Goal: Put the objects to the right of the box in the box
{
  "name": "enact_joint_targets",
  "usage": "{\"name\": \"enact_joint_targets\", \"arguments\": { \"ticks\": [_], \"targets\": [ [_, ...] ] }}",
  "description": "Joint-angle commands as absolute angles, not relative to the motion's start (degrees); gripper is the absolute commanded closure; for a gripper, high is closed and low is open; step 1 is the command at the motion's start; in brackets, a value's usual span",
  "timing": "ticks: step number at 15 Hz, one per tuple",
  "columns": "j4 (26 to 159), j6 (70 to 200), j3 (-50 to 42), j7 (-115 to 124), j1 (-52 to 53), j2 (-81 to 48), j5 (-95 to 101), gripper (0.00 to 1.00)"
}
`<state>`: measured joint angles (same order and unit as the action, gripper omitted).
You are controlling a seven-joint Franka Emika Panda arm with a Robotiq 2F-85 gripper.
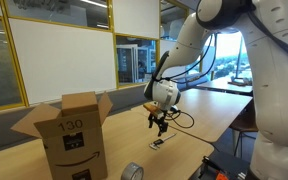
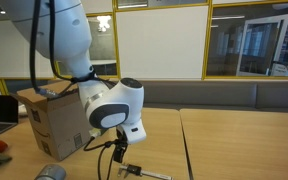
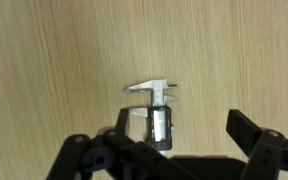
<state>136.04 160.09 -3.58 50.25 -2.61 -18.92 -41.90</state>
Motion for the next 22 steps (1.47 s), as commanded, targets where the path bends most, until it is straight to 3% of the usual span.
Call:
{"name": "enact_joint_targets", "arguments": {
  "ticks": [1,9,22],
  "targets": [
    [133.05,160.36,-5.64,52.17,-2.33,-22.92,-40.17,0.0],
    [124.9,155.81,-9.61,55.16,-2.72,-29.46,-30.86,0.0],
    [119.27,151.71,-7.66,55.77,-3.26,-35.94,-28.73,0.0]
  ]
}}
